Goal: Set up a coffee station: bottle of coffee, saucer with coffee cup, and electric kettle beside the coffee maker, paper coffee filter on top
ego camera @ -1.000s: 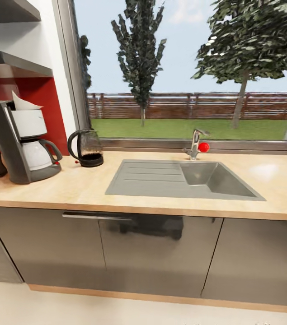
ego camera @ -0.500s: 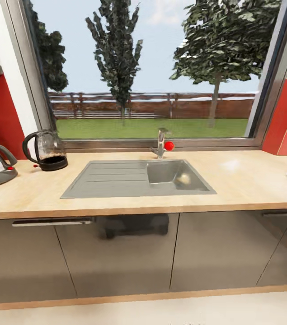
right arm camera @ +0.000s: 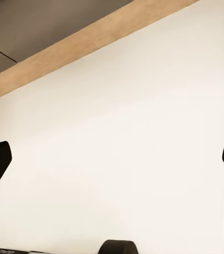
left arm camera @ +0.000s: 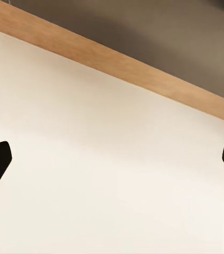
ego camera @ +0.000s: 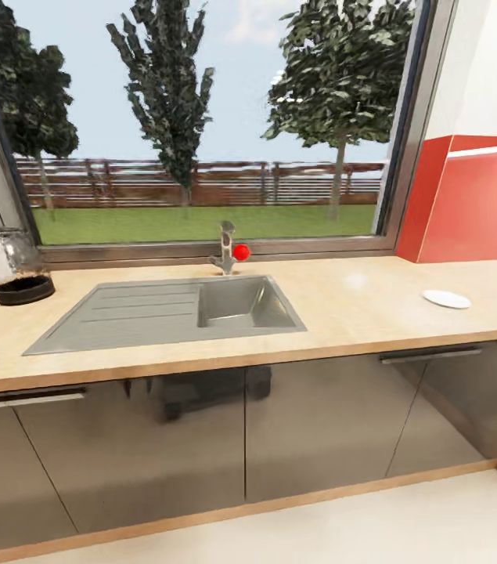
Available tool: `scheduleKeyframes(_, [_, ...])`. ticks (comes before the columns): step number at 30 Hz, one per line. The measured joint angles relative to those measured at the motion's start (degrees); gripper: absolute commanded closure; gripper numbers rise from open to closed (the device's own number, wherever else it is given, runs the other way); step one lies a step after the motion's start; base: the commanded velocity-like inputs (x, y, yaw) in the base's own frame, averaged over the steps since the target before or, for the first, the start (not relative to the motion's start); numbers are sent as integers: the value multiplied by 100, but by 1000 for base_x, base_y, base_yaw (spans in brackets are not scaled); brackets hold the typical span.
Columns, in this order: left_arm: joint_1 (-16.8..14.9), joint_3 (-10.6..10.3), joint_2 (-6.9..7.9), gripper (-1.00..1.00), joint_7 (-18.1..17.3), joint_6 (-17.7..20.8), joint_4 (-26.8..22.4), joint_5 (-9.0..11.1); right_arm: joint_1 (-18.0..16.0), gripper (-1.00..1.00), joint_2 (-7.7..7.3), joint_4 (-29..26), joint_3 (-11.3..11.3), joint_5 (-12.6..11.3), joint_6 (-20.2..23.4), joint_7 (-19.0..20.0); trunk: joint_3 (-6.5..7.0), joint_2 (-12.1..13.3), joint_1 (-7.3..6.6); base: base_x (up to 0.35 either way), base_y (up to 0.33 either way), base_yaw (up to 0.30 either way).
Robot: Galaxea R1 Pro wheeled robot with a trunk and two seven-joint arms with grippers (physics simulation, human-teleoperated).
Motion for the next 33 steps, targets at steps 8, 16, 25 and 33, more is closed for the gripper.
scheduleKeyframes(8, [-2, -7, 0, -100, 2, -6, 0, 0, 0, -100, 0, 0, 0, 0, -3, -39, 0, 0, 0, 0, -306, -5])
scheduleKeyframes(16, [0, -9, 0, -100, 10, -8, 0, 0, -1, -100, 0, 0, 0, 0, -8, -42, 0, 0, 0, 0, -306, 0])
scheduleKeyframes(25, [-2, -9, 0, -100, 11, -9, 1, -1, 1, -100, 4, -1, 0, 6, -2, -34, 0, 0, 0, 0, -306, -84])
scheduleKeyframes(33, [-4, -8, 0, -100, 10, -6, 2, -1, 2, -100, 7, -1, 6, 6, -5, -36, 0, 0, 0, 0, -306, -262])
